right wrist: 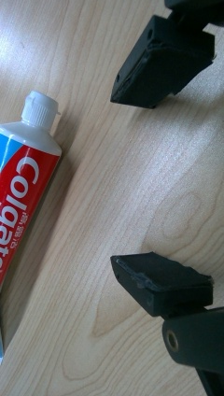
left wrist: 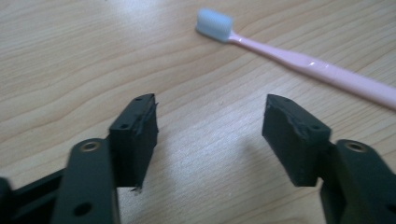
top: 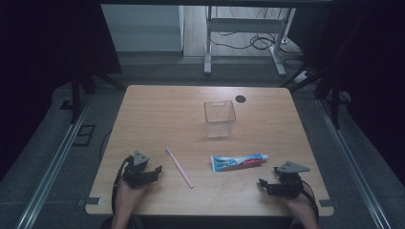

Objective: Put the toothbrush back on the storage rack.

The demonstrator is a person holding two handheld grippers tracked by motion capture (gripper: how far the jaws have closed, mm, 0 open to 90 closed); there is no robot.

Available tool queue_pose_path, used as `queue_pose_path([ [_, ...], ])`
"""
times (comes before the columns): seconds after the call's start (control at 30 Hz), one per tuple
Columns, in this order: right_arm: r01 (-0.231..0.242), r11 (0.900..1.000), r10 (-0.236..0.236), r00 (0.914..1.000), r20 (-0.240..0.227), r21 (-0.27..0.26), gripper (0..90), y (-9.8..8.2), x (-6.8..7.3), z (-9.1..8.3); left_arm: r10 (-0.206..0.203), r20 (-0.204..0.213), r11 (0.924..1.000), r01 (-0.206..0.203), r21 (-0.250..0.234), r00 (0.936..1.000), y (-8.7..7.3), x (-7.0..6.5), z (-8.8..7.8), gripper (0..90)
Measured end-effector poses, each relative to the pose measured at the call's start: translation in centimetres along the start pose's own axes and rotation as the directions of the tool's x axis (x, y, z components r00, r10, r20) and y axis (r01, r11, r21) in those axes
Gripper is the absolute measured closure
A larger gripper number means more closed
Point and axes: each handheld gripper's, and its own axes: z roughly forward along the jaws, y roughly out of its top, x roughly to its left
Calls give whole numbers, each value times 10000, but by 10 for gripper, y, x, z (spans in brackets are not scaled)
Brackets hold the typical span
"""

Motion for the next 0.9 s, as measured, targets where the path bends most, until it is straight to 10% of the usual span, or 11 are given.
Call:
queue_pose_path([
  [0.9,17,10000,-17,10000,0,-14,181,0,0,0,334,1272,9988,-375,302,9913,20,-25,1,869],
])
